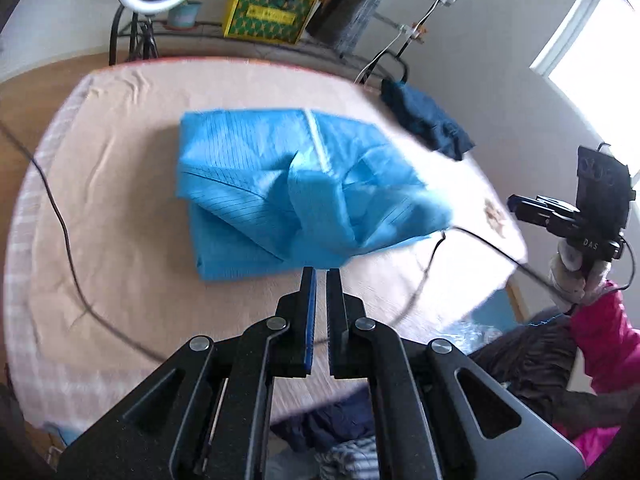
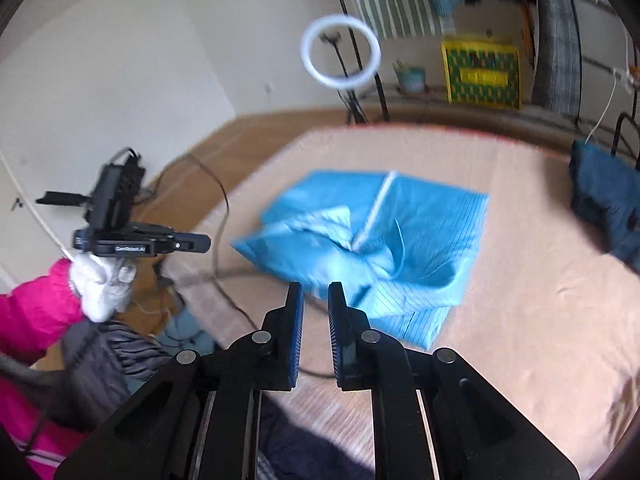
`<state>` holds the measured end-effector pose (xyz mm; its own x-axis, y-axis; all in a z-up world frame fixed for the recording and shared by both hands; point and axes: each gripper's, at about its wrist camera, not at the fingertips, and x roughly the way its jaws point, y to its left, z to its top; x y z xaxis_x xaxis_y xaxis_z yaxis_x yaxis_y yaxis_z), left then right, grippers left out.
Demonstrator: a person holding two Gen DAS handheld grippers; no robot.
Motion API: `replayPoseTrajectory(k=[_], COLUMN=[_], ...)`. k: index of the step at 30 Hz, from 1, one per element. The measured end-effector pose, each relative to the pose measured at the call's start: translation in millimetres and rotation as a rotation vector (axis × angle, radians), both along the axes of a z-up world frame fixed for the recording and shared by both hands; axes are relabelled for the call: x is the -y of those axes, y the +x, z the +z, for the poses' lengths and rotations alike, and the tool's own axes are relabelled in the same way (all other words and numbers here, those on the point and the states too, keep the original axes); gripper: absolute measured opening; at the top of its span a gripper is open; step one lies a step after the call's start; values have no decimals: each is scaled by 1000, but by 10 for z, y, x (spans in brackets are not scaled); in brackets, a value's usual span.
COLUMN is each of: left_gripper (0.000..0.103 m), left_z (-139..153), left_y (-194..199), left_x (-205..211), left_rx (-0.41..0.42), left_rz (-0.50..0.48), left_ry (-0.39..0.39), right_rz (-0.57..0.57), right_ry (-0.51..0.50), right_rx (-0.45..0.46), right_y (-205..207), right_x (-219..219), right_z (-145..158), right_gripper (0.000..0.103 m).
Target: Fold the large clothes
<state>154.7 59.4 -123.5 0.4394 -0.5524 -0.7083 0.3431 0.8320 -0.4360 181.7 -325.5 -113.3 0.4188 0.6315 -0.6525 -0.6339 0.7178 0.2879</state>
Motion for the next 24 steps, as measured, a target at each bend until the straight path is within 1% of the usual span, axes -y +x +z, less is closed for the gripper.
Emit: replayPoseTrajectory(k=[1, 2, 5, 8, 10, 12, 13, 14, 15, 16, 17, 19, 20, 21, 23, 24], left_gripper=[0, 0, 1, 1, 1, 9, 13, 21, 26, 27, 27, 27, 33, 43, 50, 50], left_z=[102, 196, 589, 1067, 1445, 1813, 1954, 2088, 2211, 2341, 2434, 2576, 2596, 2588, 2471, 2368], left_y=[-104, -196, -491, -723, -883, -998, -1050, -1096, -1137, -1177, -1202, -1223, -1211, -1195, -1094, -1015], left_x=[-64, -117, -282, -394, -446, -478, -493, -517, -536, -552, -581, -628, -647, -673, -738, -766], left_rx=[15, 30, 77, 137, 192, 242, 261, 278, 298, 319, 333, 350, 352, 352, 335, 308], left_rz=[7, 14, 45, 70, 72, 78, 81, 84, 87, 88, 90, 97, 104, 115, 145, 153], left_ry=[-7, -12, -45, -78, -94, -96, -101, -107, -113, -116, -119, -128, -132, -140, -163, -180], right_rz=[-4, -5, -38, -67, -82, -95, -99, -100, -104, -110, -114, -135, -145, -160, -179, -192], right_ry=[22, 33, 54, 84, 104, 112, 122, 131, 147, 158, 162, 171, 179, 192, 207, 206], right_rx=[22, 36, 119, 174, 225, 273, 296, 306, 323, 339, 348, 366, 369, 363, 326, 298], right_y=[-154, -221, -478, -650, -782, -879, -928, -949, -974, -990, -1006, -998, -979, -950, -856, -783], right_x=[90, 141, 362, 516, 630, 696, 734, 757, 802, 844, 861, 946, 983, 1019, 1061, 1064], right_z=[150, 240, 657, 1001, 1274, 1485, 1602, 1670, 1780, 1877, 1913, 2001, 2008, 1986, 1852, 1739], right_gripper=[11, 11, 11, 13, 18, 26, 27, 27, 27, 27, 27, 35, 44, 47, 47, 47])
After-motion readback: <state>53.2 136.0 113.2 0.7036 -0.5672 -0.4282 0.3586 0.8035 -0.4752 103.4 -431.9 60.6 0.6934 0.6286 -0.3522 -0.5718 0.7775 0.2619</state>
